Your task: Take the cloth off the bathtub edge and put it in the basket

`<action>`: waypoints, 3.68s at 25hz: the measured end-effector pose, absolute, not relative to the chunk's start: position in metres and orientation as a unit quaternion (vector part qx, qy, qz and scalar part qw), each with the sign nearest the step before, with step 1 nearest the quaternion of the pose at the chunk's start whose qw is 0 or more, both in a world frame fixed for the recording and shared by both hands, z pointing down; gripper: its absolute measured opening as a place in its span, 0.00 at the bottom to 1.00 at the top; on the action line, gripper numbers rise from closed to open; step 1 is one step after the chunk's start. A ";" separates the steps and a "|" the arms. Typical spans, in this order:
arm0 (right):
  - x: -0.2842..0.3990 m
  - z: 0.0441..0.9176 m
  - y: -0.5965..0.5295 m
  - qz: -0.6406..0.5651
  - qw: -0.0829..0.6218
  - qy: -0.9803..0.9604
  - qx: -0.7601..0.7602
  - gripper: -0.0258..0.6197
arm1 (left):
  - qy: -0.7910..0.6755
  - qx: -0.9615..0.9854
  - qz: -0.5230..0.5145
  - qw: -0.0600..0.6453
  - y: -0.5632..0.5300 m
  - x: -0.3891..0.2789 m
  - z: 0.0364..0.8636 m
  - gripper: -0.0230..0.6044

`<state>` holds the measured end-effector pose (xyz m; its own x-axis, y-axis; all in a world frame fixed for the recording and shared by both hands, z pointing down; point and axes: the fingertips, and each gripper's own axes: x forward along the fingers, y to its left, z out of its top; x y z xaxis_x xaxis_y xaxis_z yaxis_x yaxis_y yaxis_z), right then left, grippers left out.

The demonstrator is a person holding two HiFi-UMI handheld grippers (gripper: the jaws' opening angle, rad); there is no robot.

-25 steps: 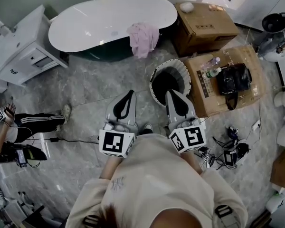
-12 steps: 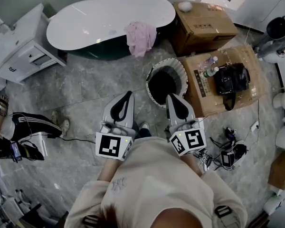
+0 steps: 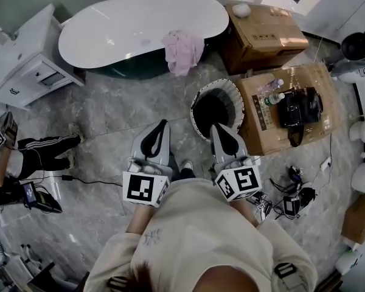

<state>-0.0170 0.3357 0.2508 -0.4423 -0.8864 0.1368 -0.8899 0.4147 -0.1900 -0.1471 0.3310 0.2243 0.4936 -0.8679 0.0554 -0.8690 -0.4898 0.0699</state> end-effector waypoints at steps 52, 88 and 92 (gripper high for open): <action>-0.073 0.260 0.036 0.124 0.024 -0.840 0.528 0.03 | -0.504 0.860 -0.011 0.078 0.039 -0.212 0.240 0.05; -0.071 0.276 -0.111 0.162 0.031 -0.819 0.549 0.03 | -0.483 0.872 0.002 0.082 -0.125 -0.226 0.231 0.05; -0.083 0.273 -0.139 0.157 0.030 -0.810 0.563 0.03 | -0.470 0.879 -0.002 0.082 -0.155 -0.239 0.232 0.05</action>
